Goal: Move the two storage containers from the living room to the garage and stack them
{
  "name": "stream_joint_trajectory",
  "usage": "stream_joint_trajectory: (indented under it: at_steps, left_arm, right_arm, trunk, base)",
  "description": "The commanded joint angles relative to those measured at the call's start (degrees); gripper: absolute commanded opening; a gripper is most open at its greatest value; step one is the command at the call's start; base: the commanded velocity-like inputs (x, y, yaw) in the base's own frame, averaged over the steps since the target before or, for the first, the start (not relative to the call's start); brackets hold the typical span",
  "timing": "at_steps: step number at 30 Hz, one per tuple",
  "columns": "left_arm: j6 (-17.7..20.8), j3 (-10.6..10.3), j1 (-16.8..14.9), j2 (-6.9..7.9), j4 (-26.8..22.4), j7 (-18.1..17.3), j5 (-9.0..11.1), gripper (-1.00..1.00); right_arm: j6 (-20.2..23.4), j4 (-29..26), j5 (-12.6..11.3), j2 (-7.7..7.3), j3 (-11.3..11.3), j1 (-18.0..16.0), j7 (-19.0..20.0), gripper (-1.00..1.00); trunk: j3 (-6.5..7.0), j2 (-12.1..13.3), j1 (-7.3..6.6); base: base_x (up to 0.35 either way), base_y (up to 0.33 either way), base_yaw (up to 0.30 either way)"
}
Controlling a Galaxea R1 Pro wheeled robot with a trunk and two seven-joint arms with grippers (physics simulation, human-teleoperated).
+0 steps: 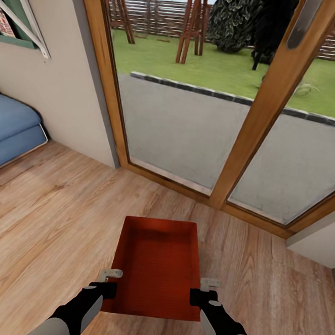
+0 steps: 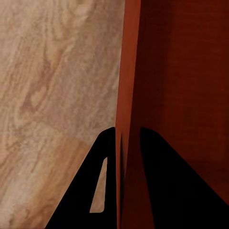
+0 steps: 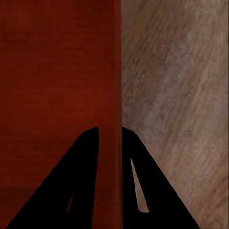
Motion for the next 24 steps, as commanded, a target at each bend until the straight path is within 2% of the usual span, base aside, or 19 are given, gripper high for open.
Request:
stream_joint_trajectory:
  at_steps: [1,24]
  left_arm:
    - [0.43,0.37,0.00,0.06,-0.14,0.60,-0.75,-1.00]
    - [0.35,0.37,0.00,0.06,-0.14,0.58,-0.75,-1.00]
  right_arm:
    - [0.18,-0.12,0.96,-0.92,-0.77,-0.01,-0.15,-1.00]
    - [0.09,-0.12,0.96,-0.93,-0.77,-0.01,-0.12,-1.00]
  trunk:
    - [0.15,0.40,-0.23]
    - [4.28,9.63,-5.28]
  base:
    - [0.000,0.000,0.000]
    - [0.000,0.000,0.000]
